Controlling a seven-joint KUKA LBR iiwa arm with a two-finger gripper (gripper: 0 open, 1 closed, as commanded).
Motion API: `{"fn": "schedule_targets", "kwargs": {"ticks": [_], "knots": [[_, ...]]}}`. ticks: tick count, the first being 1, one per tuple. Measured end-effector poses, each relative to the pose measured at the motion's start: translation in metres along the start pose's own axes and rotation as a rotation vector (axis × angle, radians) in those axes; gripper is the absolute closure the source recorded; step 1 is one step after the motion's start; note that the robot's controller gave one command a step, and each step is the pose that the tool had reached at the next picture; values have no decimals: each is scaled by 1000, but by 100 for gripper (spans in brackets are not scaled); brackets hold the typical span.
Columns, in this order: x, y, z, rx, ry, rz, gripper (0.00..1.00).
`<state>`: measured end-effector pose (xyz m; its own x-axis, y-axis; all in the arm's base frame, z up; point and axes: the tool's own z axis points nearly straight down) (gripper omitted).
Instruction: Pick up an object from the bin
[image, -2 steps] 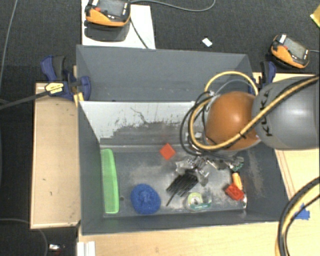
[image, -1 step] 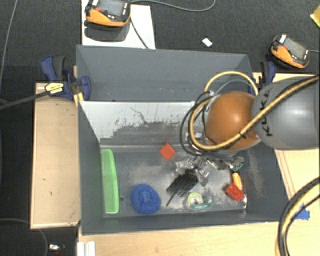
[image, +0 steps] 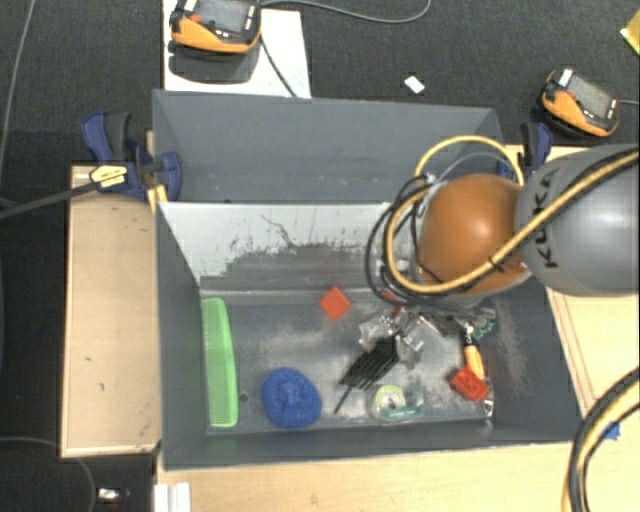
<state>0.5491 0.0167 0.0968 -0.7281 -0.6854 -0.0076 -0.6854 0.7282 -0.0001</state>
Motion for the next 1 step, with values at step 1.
{"fn": "schedule_targets", "kwargs": {"ticks": [1], "knots": [[-1,-2,-32,5,-4,1,100]]}}
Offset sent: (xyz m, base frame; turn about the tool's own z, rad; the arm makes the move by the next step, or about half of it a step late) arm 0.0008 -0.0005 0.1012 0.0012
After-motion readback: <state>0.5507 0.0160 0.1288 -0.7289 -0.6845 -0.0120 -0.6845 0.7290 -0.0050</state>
